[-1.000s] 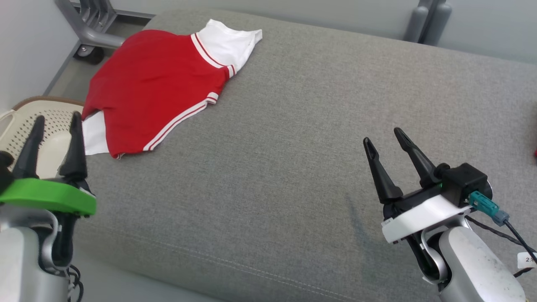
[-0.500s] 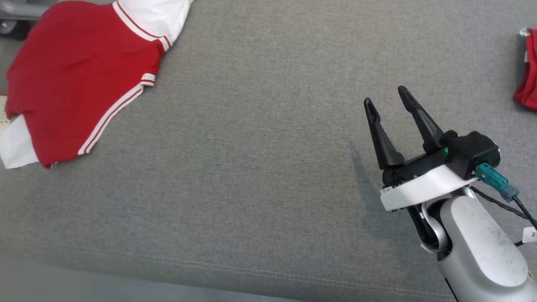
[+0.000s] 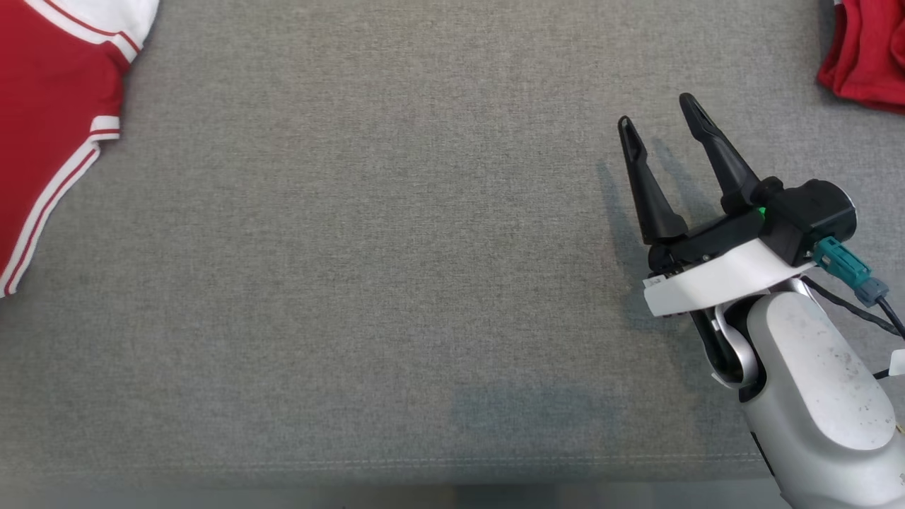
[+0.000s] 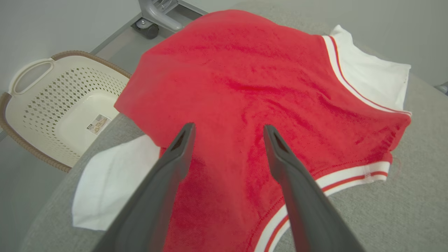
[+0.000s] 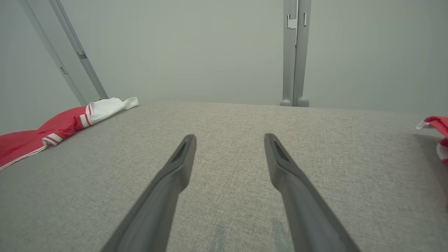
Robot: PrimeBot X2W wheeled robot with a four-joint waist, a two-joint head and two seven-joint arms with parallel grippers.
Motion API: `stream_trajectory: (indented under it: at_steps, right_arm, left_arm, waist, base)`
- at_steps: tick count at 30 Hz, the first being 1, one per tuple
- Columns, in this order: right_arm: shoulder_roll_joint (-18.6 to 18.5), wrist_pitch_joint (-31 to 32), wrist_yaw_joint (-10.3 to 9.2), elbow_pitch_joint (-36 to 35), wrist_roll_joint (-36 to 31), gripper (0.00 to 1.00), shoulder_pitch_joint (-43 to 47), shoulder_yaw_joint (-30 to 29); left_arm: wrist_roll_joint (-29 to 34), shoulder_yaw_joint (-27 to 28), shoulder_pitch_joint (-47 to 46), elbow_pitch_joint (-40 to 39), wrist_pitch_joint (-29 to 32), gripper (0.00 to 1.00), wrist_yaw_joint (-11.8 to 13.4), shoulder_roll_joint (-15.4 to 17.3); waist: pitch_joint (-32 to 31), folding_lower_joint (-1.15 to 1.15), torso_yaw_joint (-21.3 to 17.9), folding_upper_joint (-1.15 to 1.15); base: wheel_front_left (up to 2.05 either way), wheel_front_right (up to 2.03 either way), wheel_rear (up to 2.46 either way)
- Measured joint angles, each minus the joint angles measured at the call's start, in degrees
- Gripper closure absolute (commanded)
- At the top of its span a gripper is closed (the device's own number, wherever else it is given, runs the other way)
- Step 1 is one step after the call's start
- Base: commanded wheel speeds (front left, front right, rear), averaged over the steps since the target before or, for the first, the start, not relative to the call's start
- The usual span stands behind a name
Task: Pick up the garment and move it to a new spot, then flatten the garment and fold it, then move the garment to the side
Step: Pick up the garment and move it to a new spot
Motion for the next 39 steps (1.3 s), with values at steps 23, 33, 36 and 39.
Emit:
stream_trajectory:
  at_steps: [23, 33, 36, 39]
  right_arm:
    - [0.3, -0.4, 0.05, 3.3, -0.1, 0.0, -1.2, -0.6]
    - [1.0, -0.5, 0.22, 4.7, -0.1, 0.0, -1.2, -1.0]
    - [1.2, -0.5, 0.34, 4.9, 0.0, 0.0, -1.2, -1.2]
    - [1.5, -0.5, 0.7, 5.0, 0.0, 0.0, -1.2, -1.4]
  left_arm:
    - [-0.2, -6.1, -4.7, 9.2, 11.7, 1.0, -0.8, -0.2]
    - [0.3, -7.9, -4.9, 9.2, 6.5, 1.0, -1.3, -0.4]
    - [0.5, -8.3, -6.1, 7.9, 3.8, 1.0, -1.3, -0.4]
    - [0.5, -10.7, -7.0, 4.9, 2.1, 1.0, -1.3, -0.4]
  waist:
    - [1.3, -0.01, -1.9, 0.0]
    - [-0.8, -0.01, -1.8, 0.0]
    - [-1.8, -0.01, -1.7, 0.0]
    - [-3.1, -0.01, -1.6, 0.0]
  base:
    - [0.0, 0.0, 0.0]
    - [0.0, 0.0, 0.0]
    - [0.0, 0.0, 0.0]
    - [0.0, 0.0, 0.0]
